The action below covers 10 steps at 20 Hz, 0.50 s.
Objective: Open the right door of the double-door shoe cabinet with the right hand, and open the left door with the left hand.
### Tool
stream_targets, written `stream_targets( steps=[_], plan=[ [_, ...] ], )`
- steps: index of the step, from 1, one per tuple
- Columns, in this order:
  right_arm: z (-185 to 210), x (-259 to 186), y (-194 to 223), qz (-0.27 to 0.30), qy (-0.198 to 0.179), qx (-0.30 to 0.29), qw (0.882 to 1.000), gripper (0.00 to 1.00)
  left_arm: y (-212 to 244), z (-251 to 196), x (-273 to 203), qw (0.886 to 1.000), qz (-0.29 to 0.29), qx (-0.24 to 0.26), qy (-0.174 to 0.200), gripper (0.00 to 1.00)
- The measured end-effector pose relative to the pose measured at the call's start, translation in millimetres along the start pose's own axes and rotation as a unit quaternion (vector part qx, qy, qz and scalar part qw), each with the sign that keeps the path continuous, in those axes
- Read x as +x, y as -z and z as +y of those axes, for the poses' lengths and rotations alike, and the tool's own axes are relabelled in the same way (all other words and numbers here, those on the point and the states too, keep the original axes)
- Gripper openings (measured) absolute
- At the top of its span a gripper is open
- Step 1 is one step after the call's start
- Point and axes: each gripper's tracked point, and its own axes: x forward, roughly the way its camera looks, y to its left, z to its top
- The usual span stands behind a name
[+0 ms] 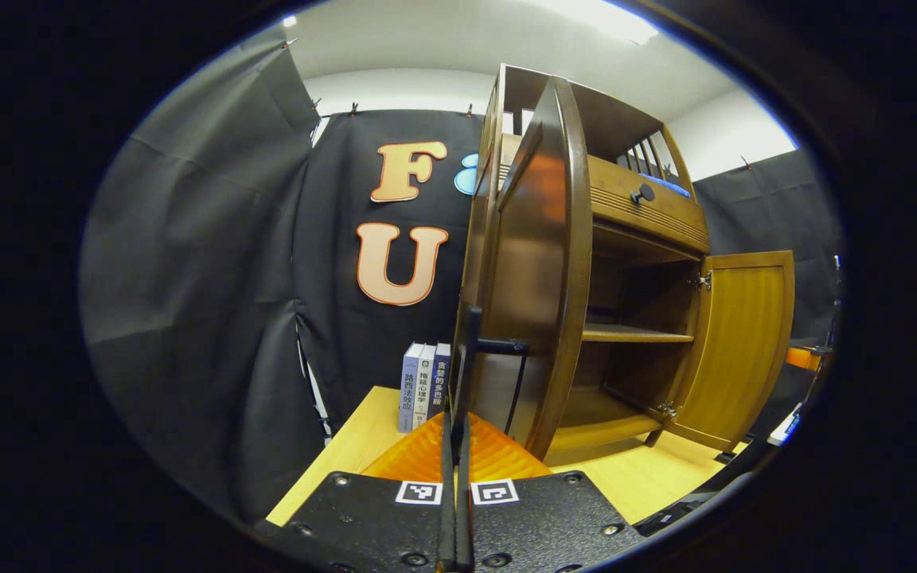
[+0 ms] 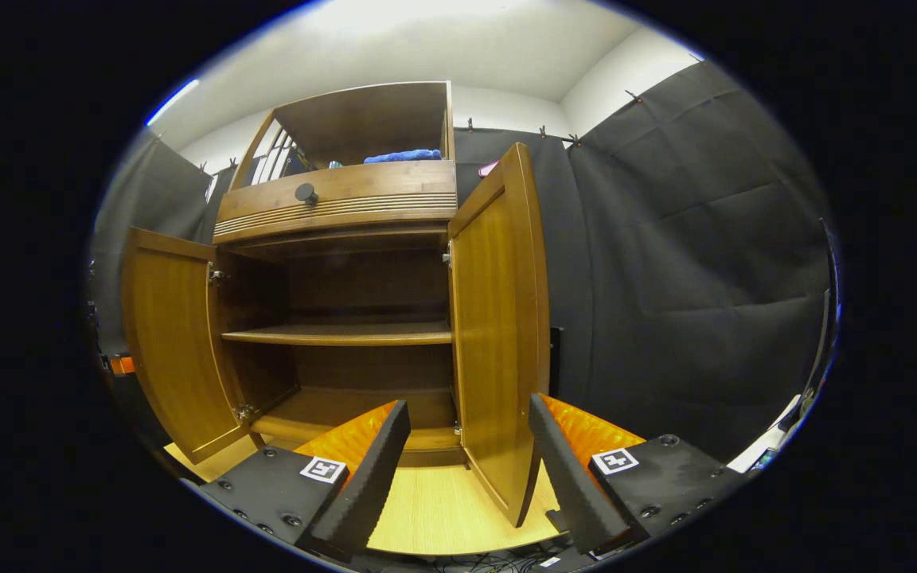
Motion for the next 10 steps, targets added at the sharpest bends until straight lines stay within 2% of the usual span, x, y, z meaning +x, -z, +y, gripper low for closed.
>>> stream_targets(
  steps=[1,5,7,9,10],
  plan=[
    [-0.6,-0.2,0.0,-0.001,0.001,-0.001,1.0,1.0,0.6,0.4,-1.6,1.0,0.003,0.001,-0.008,0.02],
    [-6.4,2.1,-1.4,0.001,0.0,0.0,1.0,1.0,2.1,3.3,-5.9,1.0,0.013,0.01,-0.027,0.0],
    [-10.8,1.3,-0.9,0.002,0.0,0.003,1.0,0.97,-0.9,5.6,-13.6,0.999,0.014,0.013,-0.038,0.0],
    [-14.3,1.6,-0.9,0.002,-0.001,0.007,1.0,1.0,-2.3,9.8,-37.7,0.998,0.007,0.021,-0.055,0.0],
    [-16.0,1.7,-1.9,0.001,-0.001,0.009,1.0,0.97,-5.7,9.6,-48.9,0.998,0.005,0.024,-0.059,0.0]
  ],
)
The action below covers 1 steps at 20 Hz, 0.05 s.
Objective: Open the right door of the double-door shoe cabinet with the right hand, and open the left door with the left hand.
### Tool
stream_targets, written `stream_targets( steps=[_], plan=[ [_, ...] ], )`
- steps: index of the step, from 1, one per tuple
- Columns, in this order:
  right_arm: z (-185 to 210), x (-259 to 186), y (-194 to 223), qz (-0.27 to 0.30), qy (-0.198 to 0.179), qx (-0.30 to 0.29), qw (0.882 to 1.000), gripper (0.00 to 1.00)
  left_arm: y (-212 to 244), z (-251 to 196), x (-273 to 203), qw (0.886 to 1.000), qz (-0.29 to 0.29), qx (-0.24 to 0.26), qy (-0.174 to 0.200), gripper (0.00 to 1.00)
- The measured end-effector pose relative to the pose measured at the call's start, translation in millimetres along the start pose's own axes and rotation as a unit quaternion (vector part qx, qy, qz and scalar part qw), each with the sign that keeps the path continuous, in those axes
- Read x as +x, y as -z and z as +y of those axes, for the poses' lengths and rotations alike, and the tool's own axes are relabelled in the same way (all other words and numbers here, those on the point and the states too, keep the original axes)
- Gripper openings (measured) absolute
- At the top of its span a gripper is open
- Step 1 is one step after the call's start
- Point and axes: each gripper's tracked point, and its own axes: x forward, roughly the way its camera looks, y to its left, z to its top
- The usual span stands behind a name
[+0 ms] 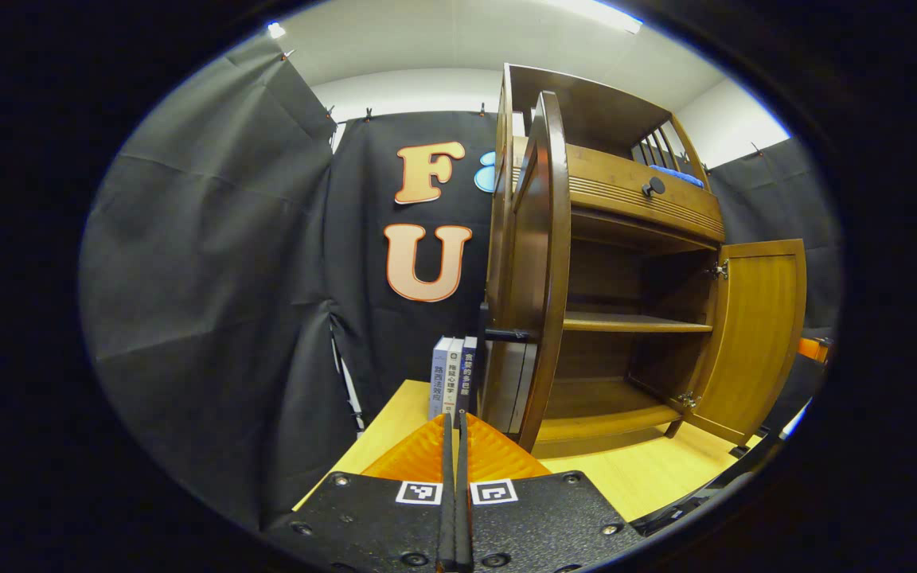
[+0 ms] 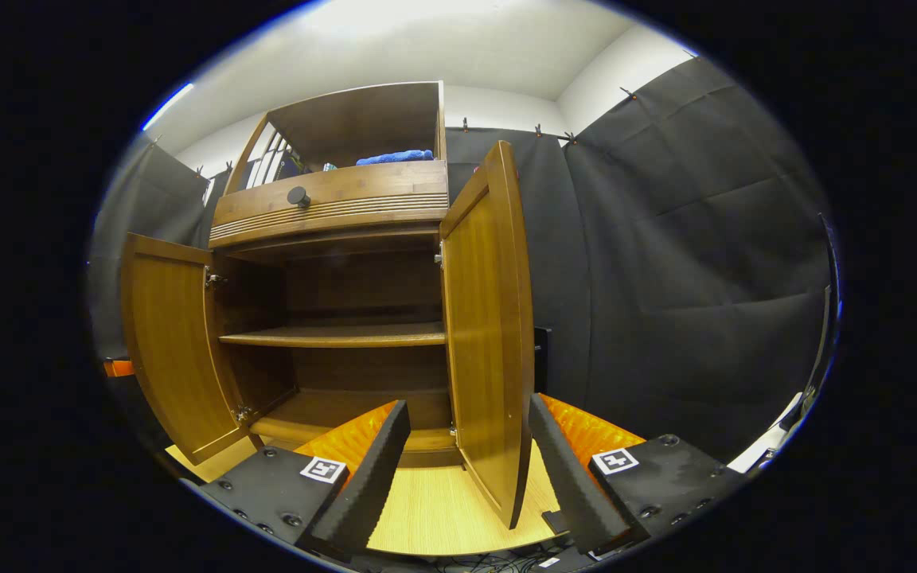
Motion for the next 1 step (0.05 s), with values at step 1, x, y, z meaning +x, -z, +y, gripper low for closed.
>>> stream_targets(
  steps=[1],
  plan=[
    [-1.3,0.2,0.2,0.0,0.0,0.001,1.0,0.97,-3.4,-2.3,-7.4,1.0,-0.002,0.002,-0.002,0.0]
  ],
)
